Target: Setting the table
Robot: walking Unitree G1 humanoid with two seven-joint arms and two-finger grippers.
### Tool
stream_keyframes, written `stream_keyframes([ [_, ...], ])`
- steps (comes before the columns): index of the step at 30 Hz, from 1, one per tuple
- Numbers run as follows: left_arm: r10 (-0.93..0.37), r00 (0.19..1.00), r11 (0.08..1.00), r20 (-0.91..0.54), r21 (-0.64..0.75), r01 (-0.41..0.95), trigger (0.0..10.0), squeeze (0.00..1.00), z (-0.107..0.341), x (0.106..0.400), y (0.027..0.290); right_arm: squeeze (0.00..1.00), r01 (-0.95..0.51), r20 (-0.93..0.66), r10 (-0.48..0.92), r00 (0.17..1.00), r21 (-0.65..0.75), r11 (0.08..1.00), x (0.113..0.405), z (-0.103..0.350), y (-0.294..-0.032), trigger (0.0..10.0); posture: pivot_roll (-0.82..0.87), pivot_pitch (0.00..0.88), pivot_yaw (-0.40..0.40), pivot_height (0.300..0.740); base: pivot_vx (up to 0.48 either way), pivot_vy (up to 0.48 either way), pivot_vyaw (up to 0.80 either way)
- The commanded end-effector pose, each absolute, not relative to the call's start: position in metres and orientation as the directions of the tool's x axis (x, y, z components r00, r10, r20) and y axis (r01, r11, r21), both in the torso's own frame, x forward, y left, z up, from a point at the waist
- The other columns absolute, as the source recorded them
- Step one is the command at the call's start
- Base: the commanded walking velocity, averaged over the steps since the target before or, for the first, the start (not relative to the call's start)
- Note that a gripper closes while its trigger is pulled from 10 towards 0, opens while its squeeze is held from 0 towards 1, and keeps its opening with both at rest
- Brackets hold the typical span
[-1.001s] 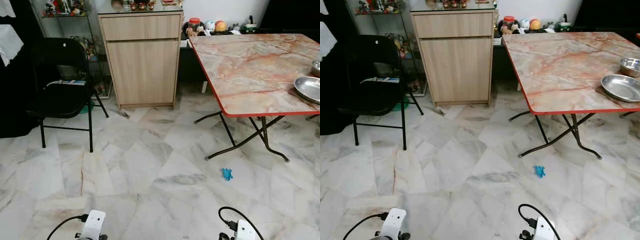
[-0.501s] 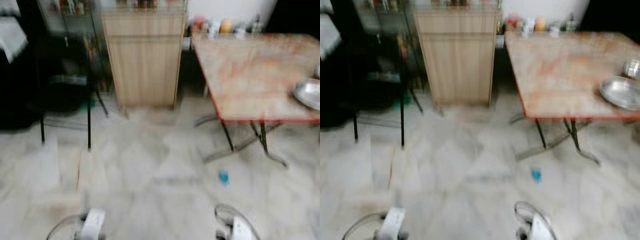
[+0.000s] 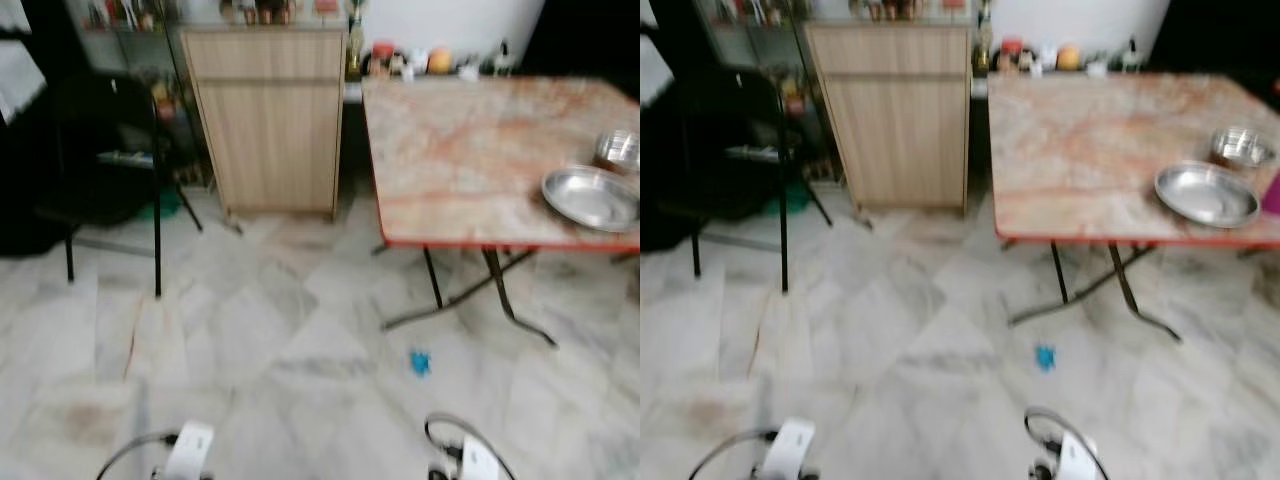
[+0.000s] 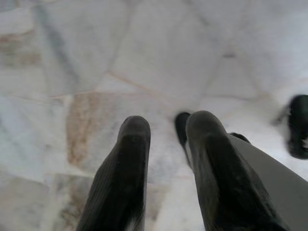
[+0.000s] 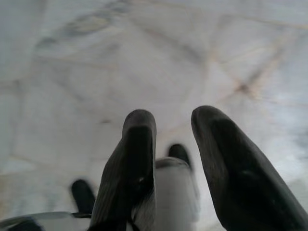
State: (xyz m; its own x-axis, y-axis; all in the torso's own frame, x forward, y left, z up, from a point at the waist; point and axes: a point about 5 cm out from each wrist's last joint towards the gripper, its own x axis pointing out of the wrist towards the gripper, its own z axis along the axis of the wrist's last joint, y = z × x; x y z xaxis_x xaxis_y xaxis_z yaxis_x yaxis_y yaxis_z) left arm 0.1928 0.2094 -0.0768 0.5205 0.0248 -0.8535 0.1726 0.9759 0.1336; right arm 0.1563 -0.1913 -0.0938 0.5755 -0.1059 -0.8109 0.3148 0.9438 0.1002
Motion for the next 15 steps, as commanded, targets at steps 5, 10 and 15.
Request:
stream_keyframes([
  [5,0.017,0.511,0.977,-0.859,0.122,0.174,10.0,0.0,-0.0785,0.1878,0.2129,0.0,0.318,-0.813,-0.115,0.571,0.091,0.944,0.1554,-0.0938,-0.194,10.0,-0.02,0.0,0.014,0.74,0.0,-0.38,0.0],
  [10,0.014,0.511,0.977,-0.859,0.122,0.177,10.0,0.0,-0.0785,0.1882,0.2119,0.0,0.319,-0.814,-0.116,0.569,0.089,0.944,0.155,-0.094,-0.1941,10.0,-0.02,0.0,0.015,0.74,0.0,-0.383,0.0],
  [15,0.007,0.511,0.976,-0.859,0.117,0.184,10.0,0.0,-0.0791,0.1892,0.2064,0.0,0.316,-0.816,-0.113,0.567,0.088,0.945,0.1545,-0.0943,-0.1938,10.0,-0.02,0.0,0.016,0.74,0.0,-0.382,0.0],
])
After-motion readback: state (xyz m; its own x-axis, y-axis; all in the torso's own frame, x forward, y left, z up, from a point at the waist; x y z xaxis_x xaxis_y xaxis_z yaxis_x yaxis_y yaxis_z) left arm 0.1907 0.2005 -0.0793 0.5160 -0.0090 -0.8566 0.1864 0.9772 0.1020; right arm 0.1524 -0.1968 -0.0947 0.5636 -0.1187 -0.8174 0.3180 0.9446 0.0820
